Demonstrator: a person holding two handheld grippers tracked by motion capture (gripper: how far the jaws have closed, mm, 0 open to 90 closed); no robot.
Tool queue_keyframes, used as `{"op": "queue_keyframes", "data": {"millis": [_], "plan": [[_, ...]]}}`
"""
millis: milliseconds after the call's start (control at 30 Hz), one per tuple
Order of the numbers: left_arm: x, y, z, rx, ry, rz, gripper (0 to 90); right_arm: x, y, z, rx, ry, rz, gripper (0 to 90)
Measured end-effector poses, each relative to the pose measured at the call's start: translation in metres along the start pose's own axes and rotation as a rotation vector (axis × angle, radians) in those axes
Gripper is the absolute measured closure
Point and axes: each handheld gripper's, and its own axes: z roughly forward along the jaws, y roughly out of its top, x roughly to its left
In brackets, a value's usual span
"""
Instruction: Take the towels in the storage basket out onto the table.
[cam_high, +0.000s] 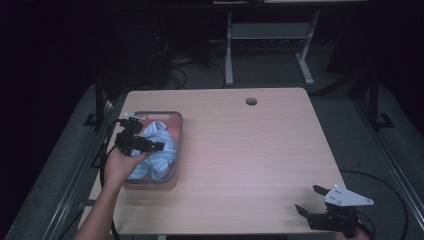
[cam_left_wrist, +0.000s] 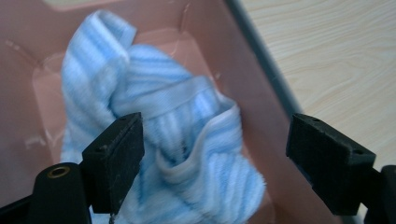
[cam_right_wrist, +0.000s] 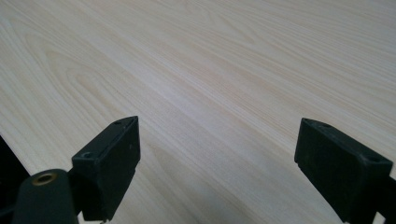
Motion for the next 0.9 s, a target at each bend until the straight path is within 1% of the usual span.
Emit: {"op": "queue_keyframes", "data": {"millis": [33,67,100,133,200,233,300,333,367,400,433,467,533,567,600,633,667,700,733,767,800,833,867,900], "plan": [[0.002,-0.001,0.002,0.018,0.015,-0.003,18.5,0.000,0.000,0.000,0.004,0.003,0.006,13.7],[0.002,-0.001,0.002,0.018,0.015,-0.003,18.3,0.001,0.000,0.000,0.004,0.003,0.004,13.7],[0.004,-0.002,0.003,0.025,0.019,-0.007,18.3,0.001,0.000,0.000,0.004,0.003,0.004,13.7],[0.004,-0.003,0.005,0.038,0.032,-0.005,18.3,0.001,0.000,0.000,0.003,0.004,-0.006,13.7],[0.004,-0.004,0.009,0.059,0.043,0.000,18.2,0.001,0.000,0.000,0.005,0.005,-0.005,13.7],[0.004,-0.004,0.009,0.059,0.043,0.000,18.3,0.001,0.000,0.000,0.005,0.005,-0.005,13.7],[0.005,-0.005,0.015,0.097,0.089,-0.007,18.6,0.001,0.000,0.000,0.002,0.004,-0.001,13.7],[0.005,-0.005,0.015,0.097,0.089,-0.007,18.7,0.001,0.000,0.000,0.002,0.004,-0.001,13.7],[0.006,-0.005,0.017,0.105,0.102,-0.004,18.7,0.001,0.000,0.000,0.002,0.005,-0.001,13.7],[0.006,-0.004,0.021,0.121,0.100,-0.012,19.1,0.001,0.000,0.000,0.003,0.005,-0.005,13.7],[0.006,-0.004,0.021,0.121,0.100,-0.012,19.1,0.002,0.000,0.000,0.007,0.005,-0.002,13.6],[0.006,-0.004,0.024,0.130,0.099,-0.013,19.3,0.001,0.001,0.000,0.003,0.005,-0.008,13.7],[0.005,-0.004,0.029,0.159,0.104,0.008,20.1,0.002,0.001,0.000,0.003,0.006,-0.008,13.7],[0.003,-0.003,0.034,0.191,0.114,0.012,21.3,0.001,0.001,-0.001,0.002,0.004,-0.006,13.6],[0.003,-0.003,0.034,0.191,0.114,0.012,22.2,0.001,0.001,-0.001,0.002,0.004,-0.006,13.6],[0.003,-0.004,0.037,0.210,0.124,0.012,24.7,0.001,0.000,-0.001,0.000,0.006,0.000,13.7],[0.006,-0.003,0.042,0.251,0.137,0.009,26.3,0.001,0.000,-0.001,0.000,0.006,0.002,13.7],[0.006,-0.003,0.042,0.251,0.137,0.009,26.7,0.001,0.000,-0.001,0.000,0.006,0.002,13.7],[0.007,-0.004,0.046,0.268,0.138,-0.002,27.8,0.001,0.000,-0.001,-0.003,0.006,0.001,13.7],[0.007,-0.004,0.046,0.268,0.138,-0.002,28.7,0.001,0.000,-0.001,-0.003,0.006,0.001,13.7],[0.008,-0.004,0.048,0.279,0.140,-0.006,28.7,0.002,0.000,-0.001,-0.002,0.005,0.003,13.7],[0.008,-0.005,0.052,0.318,0.158,-0.003,33.6,0.002,0.000,-0.001,-0.003,0.008,0.003,13.6],[0.009,-0.004,0.054,0.332,0.162,-0.009,34.7,0.001,0.000,-0.001,-0.001,0.007,-0.001,13.7],[0.009,-0.004,0.055,0.337,0.163,-0.007,35.9,0.001,0.001,-0.001,-0.006,0.006,-0.009,13.7]]}}
